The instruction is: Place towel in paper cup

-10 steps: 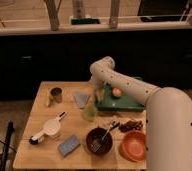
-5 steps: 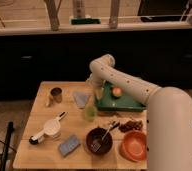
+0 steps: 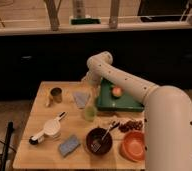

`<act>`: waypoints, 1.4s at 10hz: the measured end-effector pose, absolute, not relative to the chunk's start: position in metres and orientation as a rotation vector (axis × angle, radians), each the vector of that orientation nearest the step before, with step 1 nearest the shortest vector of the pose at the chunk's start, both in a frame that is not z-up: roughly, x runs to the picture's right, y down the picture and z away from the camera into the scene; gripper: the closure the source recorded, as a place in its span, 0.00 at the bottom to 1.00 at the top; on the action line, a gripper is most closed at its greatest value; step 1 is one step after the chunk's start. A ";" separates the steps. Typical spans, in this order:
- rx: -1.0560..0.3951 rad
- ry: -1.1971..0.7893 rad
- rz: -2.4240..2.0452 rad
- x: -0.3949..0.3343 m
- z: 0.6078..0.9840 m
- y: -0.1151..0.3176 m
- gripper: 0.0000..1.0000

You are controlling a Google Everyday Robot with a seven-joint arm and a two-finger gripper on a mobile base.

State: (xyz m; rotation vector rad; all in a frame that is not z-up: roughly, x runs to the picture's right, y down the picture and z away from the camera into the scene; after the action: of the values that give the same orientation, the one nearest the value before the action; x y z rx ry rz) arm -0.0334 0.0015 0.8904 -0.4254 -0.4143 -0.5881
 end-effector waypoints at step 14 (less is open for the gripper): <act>-0.549 -0.399 -0.658 -0.091 0.932 0.048 0.20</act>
State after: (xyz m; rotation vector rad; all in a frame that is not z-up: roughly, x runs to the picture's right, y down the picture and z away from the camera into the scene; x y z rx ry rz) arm -0.0908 0.0475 0.9323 -0.5490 -0.3995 -0.6578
